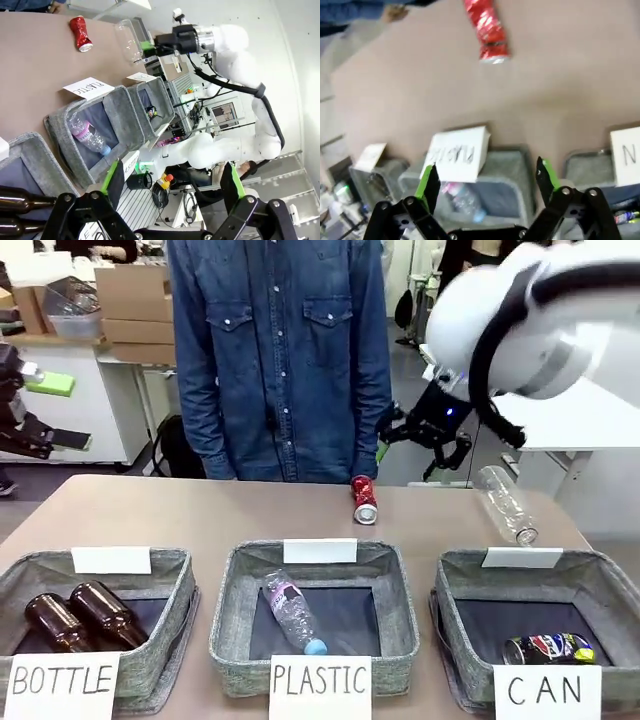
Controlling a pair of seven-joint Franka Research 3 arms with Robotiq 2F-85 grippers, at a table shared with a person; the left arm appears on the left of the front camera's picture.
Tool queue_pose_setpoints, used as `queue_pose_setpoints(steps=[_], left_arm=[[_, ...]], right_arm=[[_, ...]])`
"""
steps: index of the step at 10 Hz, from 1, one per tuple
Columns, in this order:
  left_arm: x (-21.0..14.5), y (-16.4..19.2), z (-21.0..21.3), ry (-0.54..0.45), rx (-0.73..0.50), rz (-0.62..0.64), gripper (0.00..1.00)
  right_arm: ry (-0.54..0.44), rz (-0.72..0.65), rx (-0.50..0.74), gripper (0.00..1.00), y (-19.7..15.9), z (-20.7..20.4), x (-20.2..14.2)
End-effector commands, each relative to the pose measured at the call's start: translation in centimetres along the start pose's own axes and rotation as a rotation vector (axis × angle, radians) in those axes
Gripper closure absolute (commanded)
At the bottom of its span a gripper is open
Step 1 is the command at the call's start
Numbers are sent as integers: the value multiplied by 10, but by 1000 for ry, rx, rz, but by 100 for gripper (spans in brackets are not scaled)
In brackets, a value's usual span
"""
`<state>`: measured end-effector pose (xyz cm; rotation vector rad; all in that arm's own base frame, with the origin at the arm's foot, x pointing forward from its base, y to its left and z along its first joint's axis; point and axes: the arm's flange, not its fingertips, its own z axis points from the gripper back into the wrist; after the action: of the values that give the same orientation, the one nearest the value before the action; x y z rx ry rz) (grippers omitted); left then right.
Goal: Sort the can waste into the basket.
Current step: Pick up the can waste from the table and place it in the right Fabric basket.
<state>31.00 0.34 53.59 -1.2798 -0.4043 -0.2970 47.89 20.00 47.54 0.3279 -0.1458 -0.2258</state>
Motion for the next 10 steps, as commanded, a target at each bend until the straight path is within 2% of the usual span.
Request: queue_pose_setpoints(steps=[1,2,3,4,5,6,7,8,9,10], left_arm=[[0,-1,2,5,-8,-19,0],[0,-1,2,5,-8,-19,0],[0,-1,2,5,-8,-19,0],[0,-1,2,5,-8,-19,0],[0,-1,2,5,-8,-19,0],[0,-1,2,5,-8,-19,0],[0,-1,2,5,-8,-19,0],[0,-1,2,5,-8,-19,0],[0,-1,2,5,-8,-19,0],[0,-1,2,5,-8,-19,0]], right_arm=[[8,42,-116,0,23,4,-10],[0,0,0,0,0,0,0],[0,0,0,0,0,0,0],[-15,35,-77,0,12,-10,-5],[-92,-44,-257,0,17,-14,-7],[-107,98,-300,0,35,-33,3],[-121,136,-340,0,41,-43,9],[-171,119,-330,0,28,-29,1],[-96,199,-143,0,4,14,-27],[108,220,-113,0,-17,48,-58]])
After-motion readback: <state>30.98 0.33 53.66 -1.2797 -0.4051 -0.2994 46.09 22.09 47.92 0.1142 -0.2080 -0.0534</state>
